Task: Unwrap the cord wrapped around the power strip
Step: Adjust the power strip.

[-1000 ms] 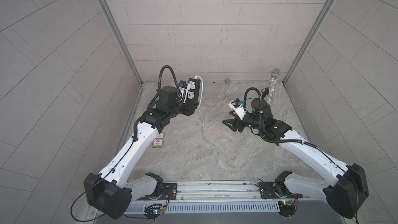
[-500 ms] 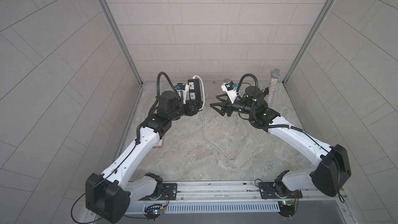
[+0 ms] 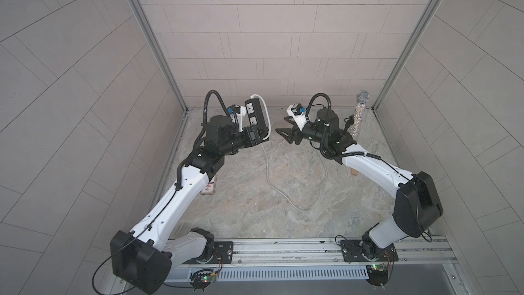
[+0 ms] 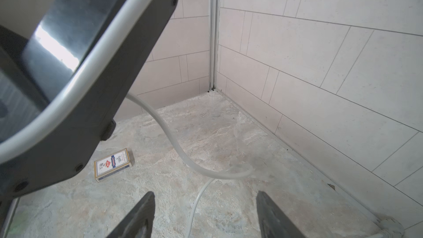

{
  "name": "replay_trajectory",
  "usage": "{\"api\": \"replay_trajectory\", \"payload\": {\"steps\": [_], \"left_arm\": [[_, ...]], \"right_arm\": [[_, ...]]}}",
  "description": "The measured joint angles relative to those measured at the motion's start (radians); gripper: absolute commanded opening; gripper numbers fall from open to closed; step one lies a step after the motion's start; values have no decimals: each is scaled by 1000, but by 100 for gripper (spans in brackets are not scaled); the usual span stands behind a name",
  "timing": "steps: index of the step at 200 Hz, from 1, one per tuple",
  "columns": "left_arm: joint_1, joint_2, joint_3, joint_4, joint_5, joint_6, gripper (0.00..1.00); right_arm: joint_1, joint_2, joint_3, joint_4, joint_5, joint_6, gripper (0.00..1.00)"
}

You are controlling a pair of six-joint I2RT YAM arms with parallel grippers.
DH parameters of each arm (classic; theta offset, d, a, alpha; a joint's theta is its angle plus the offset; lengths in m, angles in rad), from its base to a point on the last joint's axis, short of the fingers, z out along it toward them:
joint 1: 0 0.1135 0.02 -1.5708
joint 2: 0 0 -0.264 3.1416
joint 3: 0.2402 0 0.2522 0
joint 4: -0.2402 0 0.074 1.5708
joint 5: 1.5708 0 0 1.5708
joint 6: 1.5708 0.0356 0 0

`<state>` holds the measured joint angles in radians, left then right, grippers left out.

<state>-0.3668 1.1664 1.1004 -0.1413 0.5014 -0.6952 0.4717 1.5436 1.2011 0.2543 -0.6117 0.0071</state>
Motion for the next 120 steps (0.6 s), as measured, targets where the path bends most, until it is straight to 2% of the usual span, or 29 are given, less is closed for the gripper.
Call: {"api": "replay_trajectory", "payload": {"steps": [24, 53, 77, 120], "left_arm": [[0, 16, 8, 2, -122, -129, 0], [0, 80, 6, 5, -244, -327, 0], [2, 122, -2, 12, -274, -447, 0], [2, 129, -11, 34, -278, -549, 0]], "right_arm": [[19, -62, -41, -8, 5, 60, 69], [136, -120, -89, -9, 70, 130, 70], [206, -97, -94, 22, 150, 213, 69], [201, 9, -43, 33, 239, 345, 70]]}}
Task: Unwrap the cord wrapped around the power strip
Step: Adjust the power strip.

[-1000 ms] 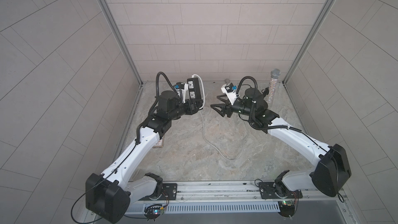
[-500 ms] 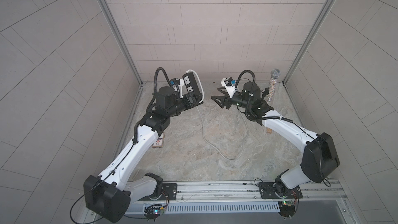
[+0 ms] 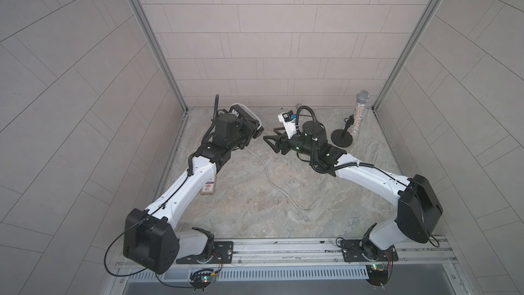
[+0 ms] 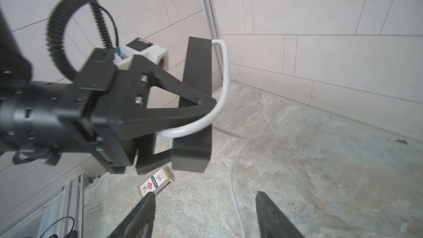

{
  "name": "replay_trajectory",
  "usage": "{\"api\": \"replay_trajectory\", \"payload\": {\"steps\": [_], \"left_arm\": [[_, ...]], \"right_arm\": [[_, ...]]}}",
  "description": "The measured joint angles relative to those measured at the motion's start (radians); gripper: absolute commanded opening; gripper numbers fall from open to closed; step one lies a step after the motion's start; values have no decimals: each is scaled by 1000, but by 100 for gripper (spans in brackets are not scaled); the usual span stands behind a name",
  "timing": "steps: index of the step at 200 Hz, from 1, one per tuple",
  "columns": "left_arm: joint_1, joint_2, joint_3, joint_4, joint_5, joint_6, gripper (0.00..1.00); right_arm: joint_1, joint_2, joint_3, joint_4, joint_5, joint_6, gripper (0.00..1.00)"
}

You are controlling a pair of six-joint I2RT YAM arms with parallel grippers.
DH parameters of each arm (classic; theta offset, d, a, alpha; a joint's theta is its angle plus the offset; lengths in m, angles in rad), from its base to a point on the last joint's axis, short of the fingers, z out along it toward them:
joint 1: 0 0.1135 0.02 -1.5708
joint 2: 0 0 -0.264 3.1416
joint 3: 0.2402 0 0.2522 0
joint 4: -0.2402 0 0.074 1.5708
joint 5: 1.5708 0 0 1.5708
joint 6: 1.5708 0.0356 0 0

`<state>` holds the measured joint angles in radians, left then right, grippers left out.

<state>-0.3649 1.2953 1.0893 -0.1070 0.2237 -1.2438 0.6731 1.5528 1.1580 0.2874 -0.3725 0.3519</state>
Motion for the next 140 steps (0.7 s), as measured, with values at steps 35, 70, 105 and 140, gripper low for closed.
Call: {"api": "replay_trajectory", "payload": {"steps": [35, 70, 105, 140], "left_arm": [[0, -2, -13, 8, 3, -28, 0], [-2, -2, -19, 13, 3, -44, 0], [-2, -2, -19, 33, 4, -51, 0], [-2, -10, -36, 52, 4, -68, 0]], "right_arm": [[1, 75, 60, 8, -13, 44, 70], [1, 97, 74, 52, -53, 53, 71], [1, 133, 113, 89, -79, 65, 65], [3, 170, 127, 102, -82, 78, 64]]}}
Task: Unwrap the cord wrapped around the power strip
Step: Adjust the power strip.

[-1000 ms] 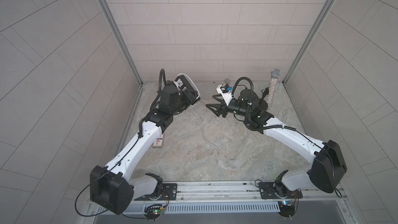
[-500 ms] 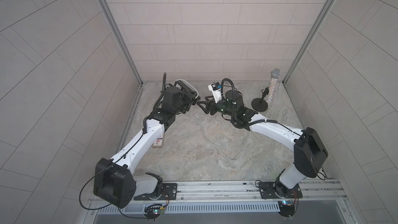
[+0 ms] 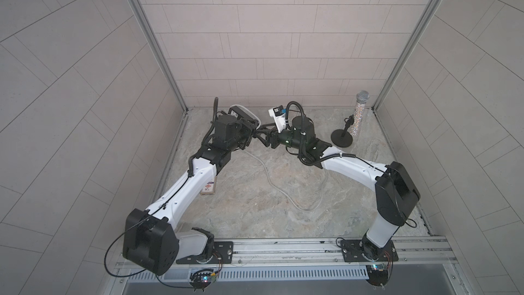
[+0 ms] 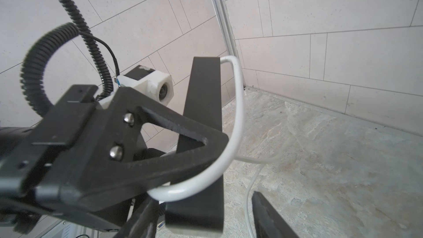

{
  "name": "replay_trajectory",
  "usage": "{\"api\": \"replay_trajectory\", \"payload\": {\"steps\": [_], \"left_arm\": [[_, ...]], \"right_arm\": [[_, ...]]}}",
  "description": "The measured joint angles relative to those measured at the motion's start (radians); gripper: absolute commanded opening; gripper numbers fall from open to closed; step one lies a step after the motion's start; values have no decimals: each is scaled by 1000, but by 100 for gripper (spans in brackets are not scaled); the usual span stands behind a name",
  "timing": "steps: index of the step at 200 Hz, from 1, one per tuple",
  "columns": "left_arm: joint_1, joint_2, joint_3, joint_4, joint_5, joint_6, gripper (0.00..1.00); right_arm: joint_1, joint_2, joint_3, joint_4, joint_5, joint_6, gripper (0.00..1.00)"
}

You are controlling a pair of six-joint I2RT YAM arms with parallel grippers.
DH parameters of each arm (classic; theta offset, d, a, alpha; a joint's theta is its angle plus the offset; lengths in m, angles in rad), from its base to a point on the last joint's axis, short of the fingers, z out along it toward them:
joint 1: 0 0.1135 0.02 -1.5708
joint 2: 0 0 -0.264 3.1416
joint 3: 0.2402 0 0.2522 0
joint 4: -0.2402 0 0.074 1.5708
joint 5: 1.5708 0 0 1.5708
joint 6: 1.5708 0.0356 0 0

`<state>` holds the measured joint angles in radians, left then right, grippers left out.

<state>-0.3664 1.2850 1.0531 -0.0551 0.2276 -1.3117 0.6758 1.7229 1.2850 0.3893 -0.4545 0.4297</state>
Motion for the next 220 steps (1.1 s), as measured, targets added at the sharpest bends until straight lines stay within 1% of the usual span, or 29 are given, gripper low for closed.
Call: {"api": "replay_trajectory", "payload": {"steps": [51, 66, 86, 96, 108, 131, 141, 144, 148, 150, 167, 178, 199, 220], "left_arm": [[0, -8, -30, 40, -1, -40, 0], [5, -8, -39, 49, -7, -51, 0], [6, -11, -52, 66, -14, -66, 1], [6, -13, -58, 75, -18, -71, 6], [6, -18, -67, 85, -23, -78, 17], [6, -28, -88, 113, -29, -80, 45], [6, -36, -97, 121, -32, -79, 56], [6, -41, -99, 122, -34, -76, 61], [6, -45, -102, 123, -36, -73, 70], [6, -49, -104, 124, -38, -68, 73], [6, -91, -115, 110, -60, -33, 82], [6, -139, -116, 84, -85, 18, 87], [6, -251, -116, 21, -140, 115, 90], [12, -345, -116, -48, -190, 199, 90]], "right_arm": [[0, 47, 32, 16, -2, 27, 56], [5, 67, 48, 22, -4, 36, 50], [11, 77, 53, 32, -15, 47, 35], [15, 78, 57, 39, -20, 43, 27], [16, 80, 57, 44, -19, 32, 17], [16, 84, 57, 55, -28, 28, 0], [15, 84, 57, 58, -34, 26, 0], [15, 84, 57, 61, -37, 25, 0], [15, 84, 57, 63, -40, 24, 0], [15, 84, 57, 64, -42, 26, 0], [3, 84, 58, 81, -36, 72, 0], [-15, 84, 58, 84, -29, 91, 0], [-62, 82, 58, 83, -10, 116, 0], [-105, 69, 58, 76, -1, 130, 0]]}}
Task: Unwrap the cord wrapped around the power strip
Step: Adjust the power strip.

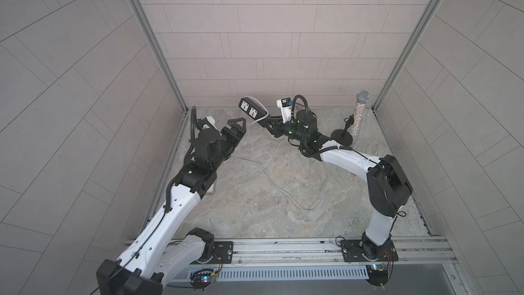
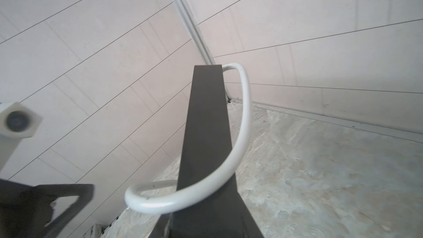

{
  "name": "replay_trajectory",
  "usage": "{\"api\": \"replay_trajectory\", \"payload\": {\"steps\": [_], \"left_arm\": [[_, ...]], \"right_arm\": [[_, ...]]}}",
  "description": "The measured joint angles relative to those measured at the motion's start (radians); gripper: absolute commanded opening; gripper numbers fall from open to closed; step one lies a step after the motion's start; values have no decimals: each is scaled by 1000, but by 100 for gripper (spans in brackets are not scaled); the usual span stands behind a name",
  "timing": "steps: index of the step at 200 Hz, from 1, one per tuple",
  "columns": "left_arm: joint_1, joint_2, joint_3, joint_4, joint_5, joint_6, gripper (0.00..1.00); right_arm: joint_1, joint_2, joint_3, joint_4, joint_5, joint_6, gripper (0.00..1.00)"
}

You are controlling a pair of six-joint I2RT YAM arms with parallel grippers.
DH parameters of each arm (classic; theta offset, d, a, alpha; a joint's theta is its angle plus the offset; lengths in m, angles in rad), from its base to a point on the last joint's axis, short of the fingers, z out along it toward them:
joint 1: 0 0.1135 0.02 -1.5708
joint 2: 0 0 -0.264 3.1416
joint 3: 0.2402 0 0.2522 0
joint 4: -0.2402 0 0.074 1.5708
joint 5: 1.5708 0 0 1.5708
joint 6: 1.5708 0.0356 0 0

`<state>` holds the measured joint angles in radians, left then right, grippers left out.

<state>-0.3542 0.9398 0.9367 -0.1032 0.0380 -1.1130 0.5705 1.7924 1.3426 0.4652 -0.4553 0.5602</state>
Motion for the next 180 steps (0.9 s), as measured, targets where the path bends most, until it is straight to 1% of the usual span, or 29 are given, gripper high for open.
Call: {"api": "replay_trajectory", "payload": {"steps": [17, 33, 49, 68, 93, 116, 141, 180], "left_arm": [[11, -32, 1, -49, -29, 57, 86], [25, -27, 8, -87, -43, 112, 85], [44, 11, 35, -117, -38, 146, 85], [61, 79, 92, -121, 2, 152, 85], [66, 161, 154, -73, 72, 87, 86], [66, 208, 158, -10, 122, 8, 89], [66, 222, 123, 91, 140, -62, 91], [66, 230, 113, 199, 154, -111, 92]], "right_arm": [[-23, -21, 0, -3, -4, 6, 0], [-34, -49, 0, -3, -24, 7, 0], [-37, -83, 0, -6, -61, -6, 0], [-37, -119, 0, -17, -101, -37, 0], [-28, -134, 0, -13, -127, -79, 0], [-16, -132, 0, -23, -128, -99, 0], [0, -132, -1, -25, -129, -116, 0], [30, -132, -10, -58, -135, -149, 0]]}}
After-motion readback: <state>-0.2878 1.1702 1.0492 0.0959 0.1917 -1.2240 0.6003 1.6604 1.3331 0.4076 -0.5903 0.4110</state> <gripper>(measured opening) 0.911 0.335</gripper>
